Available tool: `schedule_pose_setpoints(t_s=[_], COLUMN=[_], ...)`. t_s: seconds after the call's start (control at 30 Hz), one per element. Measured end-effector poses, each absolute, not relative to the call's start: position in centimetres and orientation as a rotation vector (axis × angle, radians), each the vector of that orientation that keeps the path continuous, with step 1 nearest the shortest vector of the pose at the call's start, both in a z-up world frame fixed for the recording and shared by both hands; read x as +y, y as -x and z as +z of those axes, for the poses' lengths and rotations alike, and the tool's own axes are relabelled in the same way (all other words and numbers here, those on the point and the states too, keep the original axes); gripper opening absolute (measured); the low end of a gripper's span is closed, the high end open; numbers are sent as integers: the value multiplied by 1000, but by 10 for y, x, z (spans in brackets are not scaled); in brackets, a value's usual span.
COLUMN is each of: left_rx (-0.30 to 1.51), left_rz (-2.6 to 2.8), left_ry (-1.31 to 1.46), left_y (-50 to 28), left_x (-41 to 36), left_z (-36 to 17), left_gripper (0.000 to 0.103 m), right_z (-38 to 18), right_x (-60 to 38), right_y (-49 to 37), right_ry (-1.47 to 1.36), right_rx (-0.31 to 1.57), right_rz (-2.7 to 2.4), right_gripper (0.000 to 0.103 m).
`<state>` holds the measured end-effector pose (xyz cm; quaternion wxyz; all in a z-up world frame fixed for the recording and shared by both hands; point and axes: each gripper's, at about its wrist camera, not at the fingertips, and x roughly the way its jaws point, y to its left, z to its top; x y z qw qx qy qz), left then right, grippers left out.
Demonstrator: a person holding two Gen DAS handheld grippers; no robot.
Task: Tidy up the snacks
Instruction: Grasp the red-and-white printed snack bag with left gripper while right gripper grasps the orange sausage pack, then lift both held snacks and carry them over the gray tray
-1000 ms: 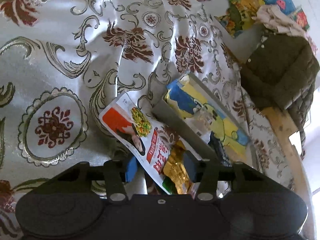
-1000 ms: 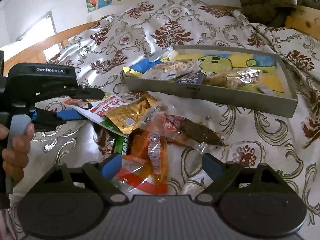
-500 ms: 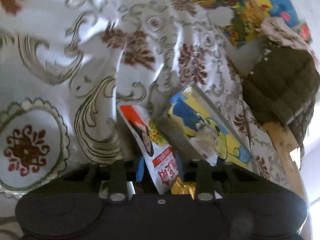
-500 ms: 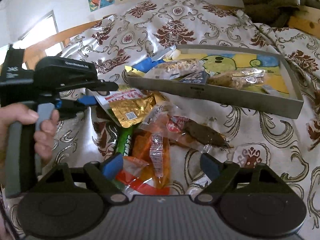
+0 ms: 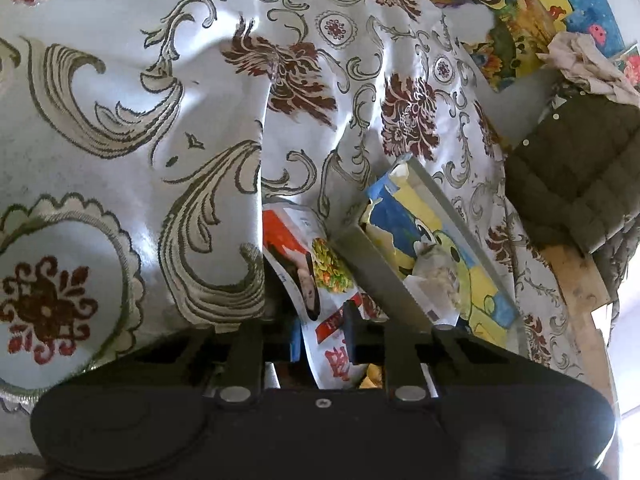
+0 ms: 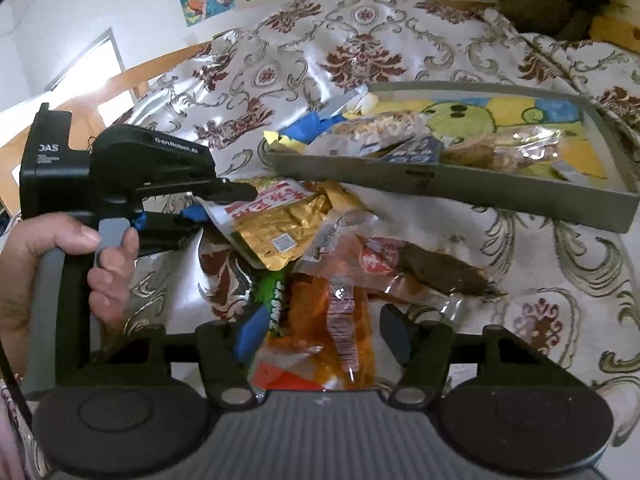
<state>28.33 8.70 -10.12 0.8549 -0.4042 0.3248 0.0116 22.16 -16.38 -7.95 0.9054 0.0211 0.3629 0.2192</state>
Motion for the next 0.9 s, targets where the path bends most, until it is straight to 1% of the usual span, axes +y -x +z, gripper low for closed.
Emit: schedule_pose_setpoints(t_s=[0.13, 0.17, 0.27, 0.3, 0.47, 0.5, 0.53, 0.9], left_rx=[658, 649, 624, 623, 631, 628, 626, 569], left_rz=[-1, -11, -47, -54, -55, -53, -51, -16], left_ry=[846, 841, 819, 814, 783, 773, 767, 754], left_y=[-278, -277, -275, -274, -269, -267, -266, -232], left_x=[84, 83, 78, 76, 70, 69, 69, 74], left_z=[-96, -93, -84, -82, -71, -68, -66, -40], left_gripper=[10, 7, 4, 4, 2, 2, 2, 1], right_z=[-85, -86, -86, -86, -76, -75, -74, -65], right_x=[-167, -169, -172, -172, -157, -156, -156, -165], right_y=[-234, -237, -242, -241, -234, -233, -232, -222], right_ry=[-91, -107, -140, -134, -26, -26, -23, -80], right_rx=[792, 799, 817, 820, 843, 846, 854, 874], right_rz=[461, 460, 464, 466, 453, 455, 454, 461], right_gripper=[72, 72, 63, 57, 50, 40, 34, 27])
